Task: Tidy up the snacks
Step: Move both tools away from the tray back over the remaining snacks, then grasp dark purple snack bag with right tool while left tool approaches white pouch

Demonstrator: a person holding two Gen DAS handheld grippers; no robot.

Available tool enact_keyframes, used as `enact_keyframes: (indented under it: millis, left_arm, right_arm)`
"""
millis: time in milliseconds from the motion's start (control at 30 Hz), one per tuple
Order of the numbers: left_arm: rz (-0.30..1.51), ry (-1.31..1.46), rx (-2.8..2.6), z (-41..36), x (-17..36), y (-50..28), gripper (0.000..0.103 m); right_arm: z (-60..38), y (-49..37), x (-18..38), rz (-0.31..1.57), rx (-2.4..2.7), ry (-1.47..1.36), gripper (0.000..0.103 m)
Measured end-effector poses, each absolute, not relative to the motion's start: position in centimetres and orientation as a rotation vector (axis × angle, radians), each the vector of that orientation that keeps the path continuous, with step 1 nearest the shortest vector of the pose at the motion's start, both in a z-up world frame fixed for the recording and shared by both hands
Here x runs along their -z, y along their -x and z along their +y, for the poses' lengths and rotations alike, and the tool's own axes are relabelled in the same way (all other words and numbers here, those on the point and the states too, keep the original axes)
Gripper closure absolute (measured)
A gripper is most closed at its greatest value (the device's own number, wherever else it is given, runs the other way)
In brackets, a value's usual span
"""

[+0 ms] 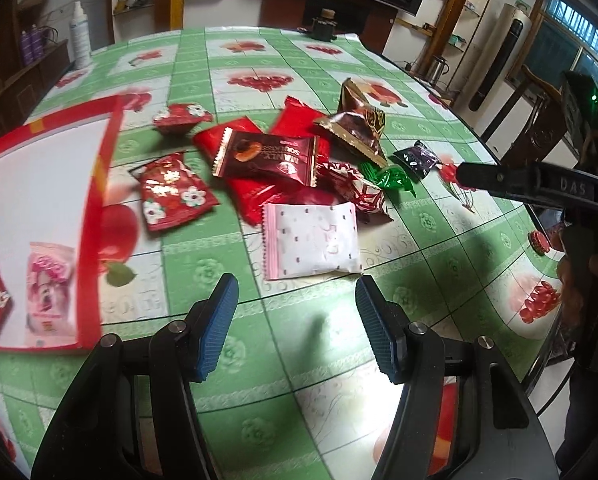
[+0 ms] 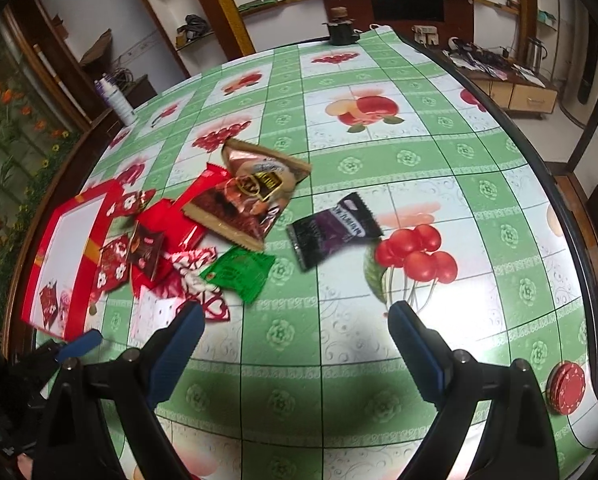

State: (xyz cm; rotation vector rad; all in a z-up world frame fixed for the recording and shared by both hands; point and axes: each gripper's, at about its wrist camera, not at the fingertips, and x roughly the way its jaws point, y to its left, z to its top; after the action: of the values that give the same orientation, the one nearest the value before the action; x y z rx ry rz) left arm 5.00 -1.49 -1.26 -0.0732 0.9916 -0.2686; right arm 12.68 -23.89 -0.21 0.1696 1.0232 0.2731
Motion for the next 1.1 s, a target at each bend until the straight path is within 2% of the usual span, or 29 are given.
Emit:
enact_keyframes:
  millis: [633,900,1100]
  left_arm:
    - [1.046,0.075,0.306,-4.1,2.8,-8.7,0.042]
    - [1.043,0.062,0.299,-4.2,2.7,-9.7,0.042]
    - [1.045,0.044,0.289,-4.2,3.0,-10.0,0.042]
  right_arm:
    - [-26.9,-17.4,0.3,1.064,-0.209,-0.243,0.009]
    - [-25.5,-19.1,2.7,1.136,-0.205,-0.276,0.019]
    - [-24.2,-20.8,3.5,1.137,-0.17,-0.23,0.019]
